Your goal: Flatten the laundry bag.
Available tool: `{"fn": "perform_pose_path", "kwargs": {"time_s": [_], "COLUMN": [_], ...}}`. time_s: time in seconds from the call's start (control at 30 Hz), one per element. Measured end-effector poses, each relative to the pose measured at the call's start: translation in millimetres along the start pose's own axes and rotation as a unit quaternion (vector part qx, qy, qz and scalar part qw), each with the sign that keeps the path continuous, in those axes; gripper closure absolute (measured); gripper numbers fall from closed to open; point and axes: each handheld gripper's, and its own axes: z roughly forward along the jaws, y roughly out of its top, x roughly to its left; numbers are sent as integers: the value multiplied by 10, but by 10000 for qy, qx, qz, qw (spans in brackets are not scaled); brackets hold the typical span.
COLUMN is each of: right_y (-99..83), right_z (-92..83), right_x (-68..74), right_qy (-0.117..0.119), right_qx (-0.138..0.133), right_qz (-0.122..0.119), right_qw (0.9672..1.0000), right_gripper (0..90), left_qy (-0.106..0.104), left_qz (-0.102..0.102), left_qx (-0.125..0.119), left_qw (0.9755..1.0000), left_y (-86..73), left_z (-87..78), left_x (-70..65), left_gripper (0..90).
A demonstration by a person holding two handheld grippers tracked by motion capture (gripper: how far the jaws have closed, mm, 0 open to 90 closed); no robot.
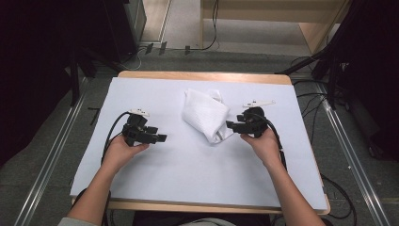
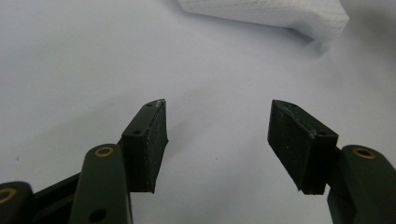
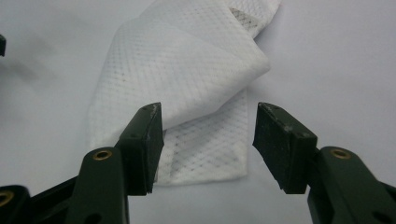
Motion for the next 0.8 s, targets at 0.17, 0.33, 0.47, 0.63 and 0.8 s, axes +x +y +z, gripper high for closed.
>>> {"fn": "perform_pose_path", "kwargs": {"time_s": [0.17,0.33,0.47,0.63,0.8], "right_y": [153,232,272,241,197], "right_z": [158,277,452,633,752], "right_x": [-29,-65,-126,-192,-184], "right_qy": [-58,-107,-240,-163,-137], "right_qx": [13,49,84,220,455], "right_qz": [16,55,73,271,129], "right_qw": [10000,9999,9997,9993,9988], "right_gripper": [421,386,341,367,467], "left_qy": [32,119,175,203,228], "left_qz": [2,-4,-3,-51,-114], "left_qx": [-12,-41,-125,-85,-116], "left_qw": [10000,9999,9998,9997,9996], "left_y": [-29,-55,-86,-122,-161], "left_z": [-24,-50,-92,-100,-133], "left_x": [-2,-5,-7,2,19], "left_gripper": [385,386,392,392,391]}}
